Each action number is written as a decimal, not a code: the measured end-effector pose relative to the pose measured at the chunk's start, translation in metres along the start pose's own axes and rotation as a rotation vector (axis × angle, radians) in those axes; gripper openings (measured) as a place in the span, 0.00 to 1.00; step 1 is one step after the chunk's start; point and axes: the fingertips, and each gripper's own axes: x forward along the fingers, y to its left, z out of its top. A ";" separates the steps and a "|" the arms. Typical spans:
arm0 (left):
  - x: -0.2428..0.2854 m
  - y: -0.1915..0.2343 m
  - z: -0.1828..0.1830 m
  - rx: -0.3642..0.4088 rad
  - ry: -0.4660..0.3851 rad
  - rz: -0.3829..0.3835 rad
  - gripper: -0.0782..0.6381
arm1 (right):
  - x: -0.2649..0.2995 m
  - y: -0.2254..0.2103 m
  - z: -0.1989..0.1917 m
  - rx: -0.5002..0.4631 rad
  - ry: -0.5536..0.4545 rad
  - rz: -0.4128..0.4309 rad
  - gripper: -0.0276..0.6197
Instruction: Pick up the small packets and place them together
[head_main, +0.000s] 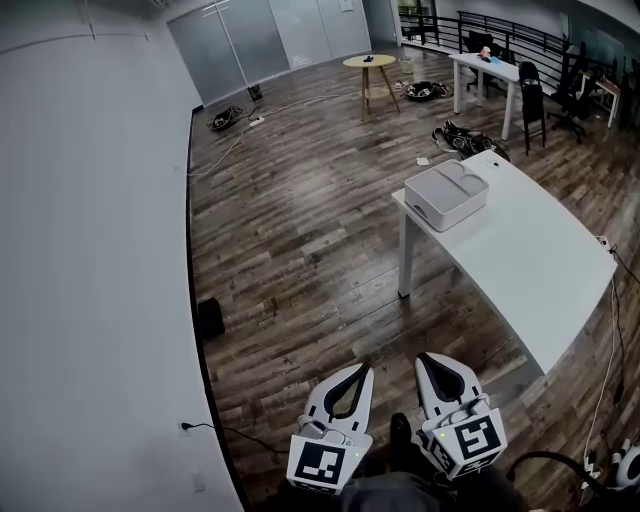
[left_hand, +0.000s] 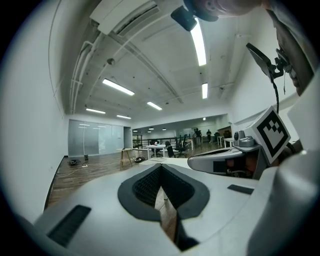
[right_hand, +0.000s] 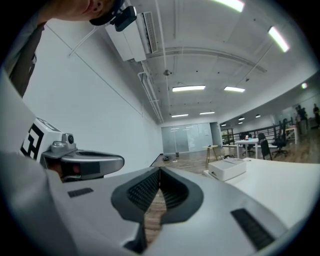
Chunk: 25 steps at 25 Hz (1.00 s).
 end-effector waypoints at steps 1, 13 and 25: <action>0.008 0.002 0.000 0.002 0.005 -0.001 0.09 | 0.006 -0.006 0.000 0.007 0.001 0.002 0.05; 0.102 0.035 0.005 0.008 0.035 0.035 0.09 | 0.085 -0.075 0.009 0.025 0.011 0.053 0.05; 0.152 0.087 0.005 0.026 0.053 0.095 0.09 | 0.161 -0.100 0.015 0.037 0.002 0.112 0.05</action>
